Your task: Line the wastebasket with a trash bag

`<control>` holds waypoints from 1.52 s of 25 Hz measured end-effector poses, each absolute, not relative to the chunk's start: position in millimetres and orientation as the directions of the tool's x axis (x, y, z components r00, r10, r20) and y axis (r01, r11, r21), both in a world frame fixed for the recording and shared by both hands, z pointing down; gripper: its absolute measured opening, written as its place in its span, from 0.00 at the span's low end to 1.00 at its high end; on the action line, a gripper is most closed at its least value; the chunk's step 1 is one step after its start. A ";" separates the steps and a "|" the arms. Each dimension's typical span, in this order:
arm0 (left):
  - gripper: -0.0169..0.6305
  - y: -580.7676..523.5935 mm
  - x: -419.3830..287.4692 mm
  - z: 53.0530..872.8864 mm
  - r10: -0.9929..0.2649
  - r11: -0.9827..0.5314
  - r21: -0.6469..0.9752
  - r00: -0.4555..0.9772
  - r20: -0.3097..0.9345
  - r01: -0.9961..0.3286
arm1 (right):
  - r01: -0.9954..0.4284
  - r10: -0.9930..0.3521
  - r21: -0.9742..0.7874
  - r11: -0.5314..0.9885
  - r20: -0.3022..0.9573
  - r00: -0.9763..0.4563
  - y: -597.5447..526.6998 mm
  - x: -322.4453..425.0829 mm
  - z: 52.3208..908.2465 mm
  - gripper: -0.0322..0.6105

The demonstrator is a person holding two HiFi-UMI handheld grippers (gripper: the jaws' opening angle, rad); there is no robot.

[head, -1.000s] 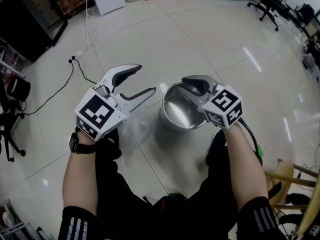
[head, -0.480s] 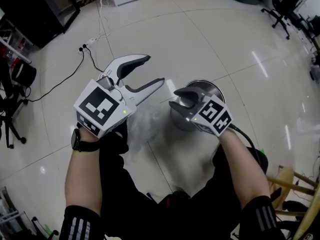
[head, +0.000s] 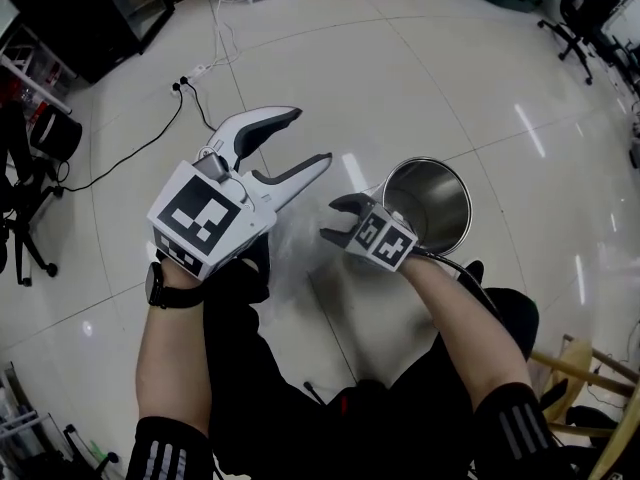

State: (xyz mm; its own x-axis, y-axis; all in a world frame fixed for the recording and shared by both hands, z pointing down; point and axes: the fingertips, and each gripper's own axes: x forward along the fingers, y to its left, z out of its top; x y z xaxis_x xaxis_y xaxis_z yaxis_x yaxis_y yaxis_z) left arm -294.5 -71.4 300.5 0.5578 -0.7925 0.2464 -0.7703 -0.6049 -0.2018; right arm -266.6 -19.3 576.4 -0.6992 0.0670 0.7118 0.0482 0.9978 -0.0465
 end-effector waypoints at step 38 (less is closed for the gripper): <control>0.40 -79.0 -300.7 284.2 -0.813 -0.577 -0.177 0.541 0.215 -0.797 | 0.152 0.037 0.047 0.987 0.861 -0.507 -1.2 -281.8 692.1 0.06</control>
